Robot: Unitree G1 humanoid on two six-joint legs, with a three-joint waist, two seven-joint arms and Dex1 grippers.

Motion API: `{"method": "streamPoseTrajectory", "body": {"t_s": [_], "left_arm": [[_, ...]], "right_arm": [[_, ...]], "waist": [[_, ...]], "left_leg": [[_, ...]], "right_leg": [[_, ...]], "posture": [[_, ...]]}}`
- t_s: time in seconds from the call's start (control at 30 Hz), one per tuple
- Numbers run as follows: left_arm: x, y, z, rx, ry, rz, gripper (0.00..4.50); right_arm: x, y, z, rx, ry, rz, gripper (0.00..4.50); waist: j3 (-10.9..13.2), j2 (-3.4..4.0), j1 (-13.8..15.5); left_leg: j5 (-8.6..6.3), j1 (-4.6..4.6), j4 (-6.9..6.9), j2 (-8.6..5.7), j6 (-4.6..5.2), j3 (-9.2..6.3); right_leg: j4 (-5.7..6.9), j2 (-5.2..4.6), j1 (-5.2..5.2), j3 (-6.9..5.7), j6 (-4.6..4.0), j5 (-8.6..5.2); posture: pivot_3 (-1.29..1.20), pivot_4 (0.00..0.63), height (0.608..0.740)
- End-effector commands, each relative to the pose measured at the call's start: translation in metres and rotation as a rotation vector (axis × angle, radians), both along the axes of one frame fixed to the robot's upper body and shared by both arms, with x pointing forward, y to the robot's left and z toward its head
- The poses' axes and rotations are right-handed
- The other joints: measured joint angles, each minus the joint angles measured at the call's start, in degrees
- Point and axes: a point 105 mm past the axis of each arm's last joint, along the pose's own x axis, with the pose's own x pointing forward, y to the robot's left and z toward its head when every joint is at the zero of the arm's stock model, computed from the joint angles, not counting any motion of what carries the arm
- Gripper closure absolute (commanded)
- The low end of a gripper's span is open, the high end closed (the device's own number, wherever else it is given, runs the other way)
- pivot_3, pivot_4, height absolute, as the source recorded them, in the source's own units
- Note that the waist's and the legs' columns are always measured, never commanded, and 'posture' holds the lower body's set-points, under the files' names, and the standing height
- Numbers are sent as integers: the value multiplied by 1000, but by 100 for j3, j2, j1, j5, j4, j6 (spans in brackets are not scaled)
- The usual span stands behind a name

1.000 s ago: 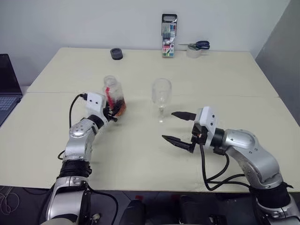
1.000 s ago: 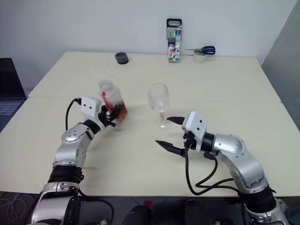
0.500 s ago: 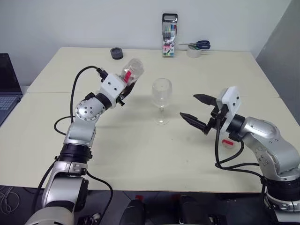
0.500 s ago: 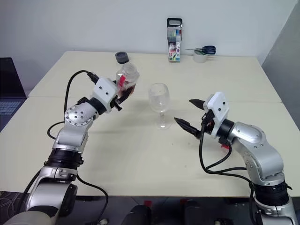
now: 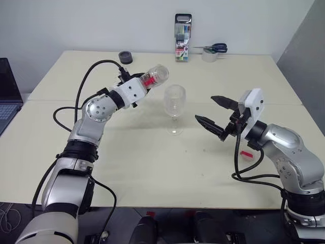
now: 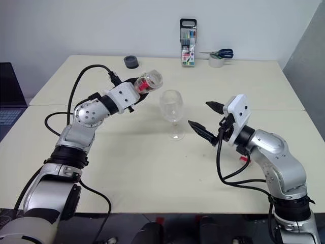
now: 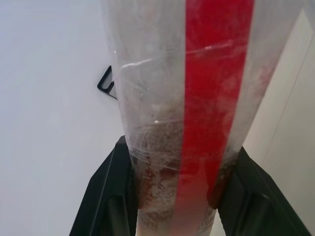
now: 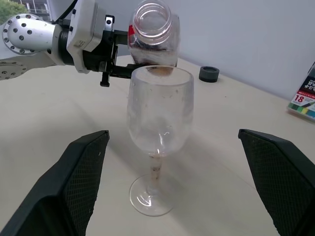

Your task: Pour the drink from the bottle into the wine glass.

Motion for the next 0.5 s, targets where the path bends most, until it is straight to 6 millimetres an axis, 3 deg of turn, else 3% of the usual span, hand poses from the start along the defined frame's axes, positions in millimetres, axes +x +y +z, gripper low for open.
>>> {"method": "streamPoseTrajectory", "body": {"t_s": [0.03, 0.5], "left_arm": [[-3, -3, 29, 52, -136, -25, 2839], [4, -5, 47, 205, -272, -21, 2839]], "right_arm": [[-8, 1, 15, 13, -59, 29, 0], [-14, 14, 14, 5, -77, 74, 0]], "waist": [[0, 0, -1], [0, 0, -8]], "left_leg": [[0, 0, 0, 0, 0, 0], [4, -48, 8, -2, -5, 2]], "right_leg": [[0, 0, 0, 0, 0, 0], [12, 0, -53, 0, -1, 1]], "posture": [[0, 150, 740], [0, 150, 740]]}}
